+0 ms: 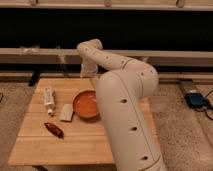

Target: Place the pepper in the ceramic bowl

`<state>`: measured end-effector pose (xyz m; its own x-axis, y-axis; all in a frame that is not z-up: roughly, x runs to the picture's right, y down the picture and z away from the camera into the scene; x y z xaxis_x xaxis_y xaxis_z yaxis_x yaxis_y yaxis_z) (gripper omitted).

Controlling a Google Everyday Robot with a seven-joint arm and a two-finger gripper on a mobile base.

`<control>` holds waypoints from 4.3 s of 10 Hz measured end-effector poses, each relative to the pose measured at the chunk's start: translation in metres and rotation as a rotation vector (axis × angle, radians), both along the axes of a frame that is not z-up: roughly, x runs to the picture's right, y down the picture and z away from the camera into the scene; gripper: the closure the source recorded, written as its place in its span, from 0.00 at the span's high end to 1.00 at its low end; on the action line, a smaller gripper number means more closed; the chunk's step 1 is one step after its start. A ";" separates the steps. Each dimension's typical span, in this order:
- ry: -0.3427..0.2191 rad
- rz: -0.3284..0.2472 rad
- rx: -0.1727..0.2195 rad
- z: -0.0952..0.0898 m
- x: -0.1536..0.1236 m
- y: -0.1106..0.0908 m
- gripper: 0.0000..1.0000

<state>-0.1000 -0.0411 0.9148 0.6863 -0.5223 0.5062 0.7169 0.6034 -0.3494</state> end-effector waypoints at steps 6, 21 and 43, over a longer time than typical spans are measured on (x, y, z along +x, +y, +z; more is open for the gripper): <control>0.000 0.000 0.000 0.000 0.000 0.000 0.80; 0.000 0.000 0.001 0.000 0.000 0.000 0.80; -0.590 -0.918 -0.003 -0.112 -0.210 0.205 0.80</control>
